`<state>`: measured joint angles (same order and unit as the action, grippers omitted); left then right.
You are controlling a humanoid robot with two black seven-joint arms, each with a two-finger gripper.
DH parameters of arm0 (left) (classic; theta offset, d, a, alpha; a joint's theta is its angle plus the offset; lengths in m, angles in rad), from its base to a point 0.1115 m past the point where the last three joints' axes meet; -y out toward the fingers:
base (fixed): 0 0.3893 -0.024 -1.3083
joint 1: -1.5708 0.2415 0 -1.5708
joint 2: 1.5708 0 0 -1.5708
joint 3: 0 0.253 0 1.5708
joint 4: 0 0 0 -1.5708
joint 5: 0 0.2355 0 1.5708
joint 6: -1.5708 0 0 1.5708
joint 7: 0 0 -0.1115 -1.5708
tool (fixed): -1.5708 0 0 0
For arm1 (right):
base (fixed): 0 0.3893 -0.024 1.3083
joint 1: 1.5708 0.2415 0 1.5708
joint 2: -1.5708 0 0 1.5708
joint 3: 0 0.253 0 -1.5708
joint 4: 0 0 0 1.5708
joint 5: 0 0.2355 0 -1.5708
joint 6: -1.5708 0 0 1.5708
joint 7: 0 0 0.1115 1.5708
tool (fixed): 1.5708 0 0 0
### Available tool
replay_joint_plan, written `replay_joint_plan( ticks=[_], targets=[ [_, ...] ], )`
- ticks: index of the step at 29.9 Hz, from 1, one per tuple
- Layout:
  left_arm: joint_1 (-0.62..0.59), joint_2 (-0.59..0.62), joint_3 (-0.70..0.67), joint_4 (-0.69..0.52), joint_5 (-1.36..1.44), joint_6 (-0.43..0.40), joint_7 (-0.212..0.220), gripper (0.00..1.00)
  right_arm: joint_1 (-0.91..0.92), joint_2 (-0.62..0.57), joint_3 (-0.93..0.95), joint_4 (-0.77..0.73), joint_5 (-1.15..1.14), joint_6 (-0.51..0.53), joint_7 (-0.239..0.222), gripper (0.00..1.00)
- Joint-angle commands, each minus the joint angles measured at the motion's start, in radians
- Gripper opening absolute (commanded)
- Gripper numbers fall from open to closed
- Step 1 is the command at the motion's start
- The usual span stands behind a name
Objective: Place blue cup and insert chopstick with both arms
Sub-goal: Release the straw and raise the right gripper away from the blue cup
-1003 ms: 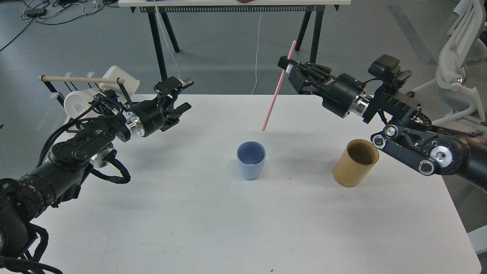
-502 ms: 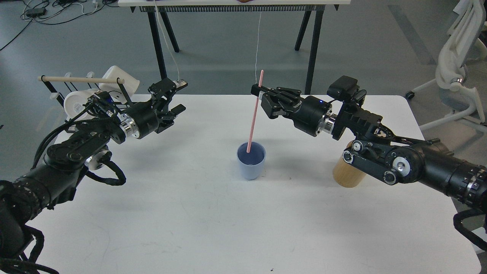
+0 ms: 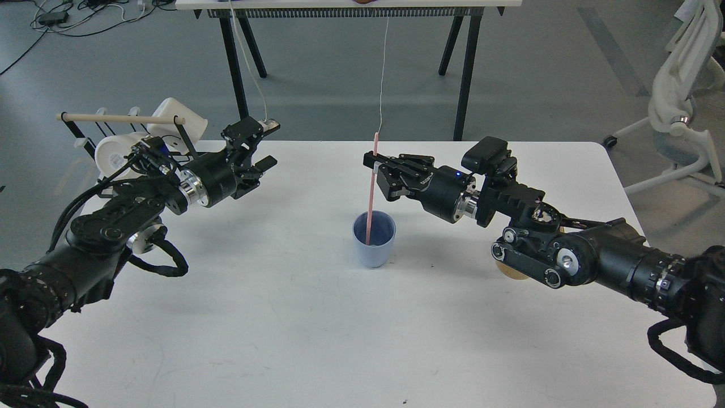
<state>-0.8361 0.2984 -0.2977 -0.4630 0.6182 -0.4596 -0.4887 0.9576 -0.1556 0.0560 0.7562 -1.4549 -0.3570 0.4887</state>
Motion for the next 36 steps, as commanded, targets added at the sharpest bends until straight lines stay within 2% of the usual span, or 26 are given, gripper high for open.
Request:
replay_joint_plan(
  ticks=[1, 3, 5, 7, 9, 10, 12, 19, 27, 30, 32, 36],
  targets=[
    [0.0, 0.001, 0.0, 0.0, 0.0, -0.001, 0.0, 0.91, 0.0, 0.005, -0.004, -0.001, 0.001, -0.005, 0.0, 0.29],
    [-0.001, 0.001, 0.0, 0.0, 0.0, -0.002, 0.0, 0.91, 0.0, 0.005, -0.002, 0.0, 0.002, -0.005, 0.0, 0.47],
    [-0.001, -0.001, 0.0, 0.0, 0.0, -0.002, 0.0, 0.91, 0.0, 0.005, -0.002, 0.006, 0.005, -0.007, 0.0, 0.58],
    [-0.001, -0.001, 0.0, 0.0, 0.0, -0.004, 0.0, 0.91, 0.001, 0.007, 0.008, 0.011, 0.013, -0.007, 0.0, 0.73],
    [-0.001, 0.001, 0.0, 0.0, 0.0, -0.005, 0.0, 0.91, 0.001, 0.005, 0.013, 0.017, 0.016, -0.008, 0.0, 0.82],
    [-0.001, 0.001, 0.0, 0.0, 0.0, -0.007, 0.0, 0.91, 0.001, 0.005, 0.021, 0.028, 0.019, -0.011, 0.0, 0.91],
    [-0.003, 0.001, 0.0, 0.0, 0.0, -0.008, 0.0, 0.91, 0.0, -0.002, 0.041, 0.058, 0.022, -0.014, 0.0, 0.98],
    [-0.006, 0.002, -0.037, -0.012, -0.001, -0.014, 0.0, 0.91, -0.02, -0.097, 0.273, 0.199, 0.068, -0.013, 0.0, 0.98],
    [-0.009, 0.004, -0.245, -0.065, -0.014, -0.029, 0.0, 0.91, -0.148, -0.101, 0.632, 0.259, 0.557, -0.013, 0.0, 0.98],
    [-0.009, 0.002, -0.29, -0.08, -0.014, -0.029, 0.0, 0.91, -0.183, -0.104, 0.726, 0.259, 0.744, 0.024, 0.0, 0.98],
    [-0.009, 0.002, -0.293, -0.082, -0.014, -0.029, 0.0, 0.91, -0.197, -0.123, 0.734, 0.259, 0.853, 0.082, 0.0, 0.98],
    [-0.009, 0.005, -0.294, -0.082, -0.015, -0.029, 0.0, 0.91, -0.246, -0.194, 0.746, 0.265, 1.005, 0.33, 0.0, 0.98]
  ],
)
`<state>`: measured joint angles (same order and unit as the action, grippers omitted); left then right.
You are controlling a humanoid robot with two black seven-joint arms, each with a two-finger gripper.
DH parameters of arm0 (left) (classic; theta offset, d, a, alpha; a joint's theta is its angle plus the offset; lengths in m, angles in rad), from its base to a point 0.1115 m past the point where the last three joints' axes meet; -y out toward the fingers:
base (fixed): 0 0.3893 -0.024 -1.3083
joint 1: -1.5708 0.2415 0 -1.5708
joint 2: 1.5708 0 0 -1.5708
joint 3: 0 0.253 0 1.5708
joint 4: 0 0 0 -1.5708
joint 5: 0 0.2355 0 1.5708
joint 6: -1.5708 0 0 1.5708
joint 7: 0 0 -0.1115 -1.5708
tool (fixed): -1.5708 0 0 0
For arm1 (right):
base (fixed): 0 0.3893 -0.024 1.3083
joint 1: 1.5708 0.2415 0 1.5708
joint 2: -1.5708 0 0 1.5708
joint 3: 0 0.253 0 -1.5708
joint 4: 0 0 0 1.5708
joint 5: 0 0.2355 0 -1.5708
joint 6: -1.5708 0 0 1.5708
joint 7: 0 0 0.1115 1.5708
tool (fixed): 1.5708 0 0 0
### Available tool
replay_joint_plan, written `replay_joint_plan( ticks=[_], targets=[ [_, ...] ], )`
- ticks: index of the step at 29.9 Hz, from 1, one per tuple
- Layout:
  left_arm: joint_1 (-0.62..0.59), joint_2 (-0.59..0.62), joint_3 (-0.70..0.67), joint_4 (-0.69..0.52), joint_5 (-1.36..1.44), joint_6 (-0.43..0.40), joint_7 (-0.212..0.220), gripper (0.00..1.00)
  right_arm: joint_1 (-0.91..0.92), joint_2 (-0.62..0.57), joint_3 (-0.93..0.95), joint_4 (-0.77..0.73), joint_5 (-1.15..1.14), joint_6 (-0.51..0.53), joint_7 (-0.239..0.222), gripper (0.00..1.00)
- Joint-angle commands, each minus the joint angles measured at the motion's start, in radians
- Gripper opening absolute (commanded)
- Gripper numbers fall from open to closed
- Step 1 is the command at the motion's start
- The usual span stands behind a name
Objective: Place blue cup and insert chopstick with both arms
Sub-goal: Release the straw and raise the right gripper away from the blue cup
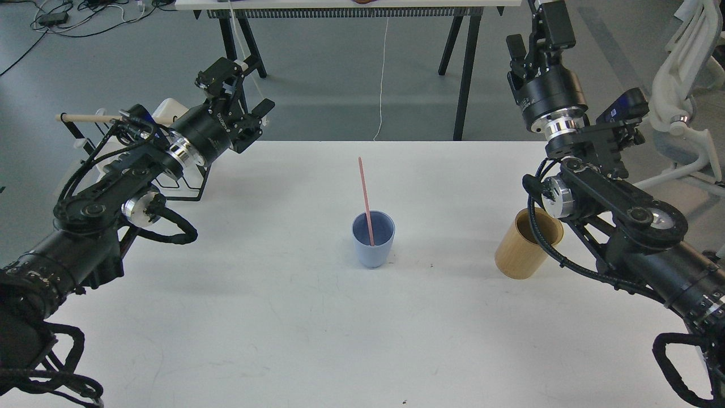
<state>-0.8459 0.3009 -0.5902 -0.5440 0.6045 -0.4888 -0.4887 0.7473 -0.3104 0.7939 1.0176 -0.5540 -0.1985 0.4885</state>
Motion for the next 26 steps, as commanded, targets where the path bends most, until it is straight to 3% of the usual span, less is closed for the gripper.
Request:
replay_joint_plan(
  ticks=[1, 5, 7, 13, 26],
  targets=[
    [0.004, 0.004, -0.002, -0.001, -0.002, 0.0, 0.0, 0.91, -0.048, -0.045, 0.013, 0.002, 0.133, 0.248, 0.0, 0.98],
    [0.018, 0.037, -0.002, -0.001, -0.005, 0.0, 0.0, 0.92, -0.103, -0.084, 0.025, -0.014, 0.195, 0.587, 0.0, 0.99],
    [0.039, 0.046, -0.014, -0.001, -0.038, 0.0, 0.0, 0.92, -0.117, -0.088, 0.025, -0.024, 0.195, 0.687, 0.0, 0.99],
    [0.044, 0.093, -0.042, -0.001, -0.147, 0.0, 0.0, 0.94, -0.123, -0.075, 0.042, -0.036, 0.201, 0.686, 0.0, 0.99],
    [0.062, 0.08, -0.039, -0.001, -0.149, 0.0, 0.0, 0.95, -0.132, -0.018, 0.12, -0.097, 0.203, 0.673, 0.0, 0.99]
  ],
)
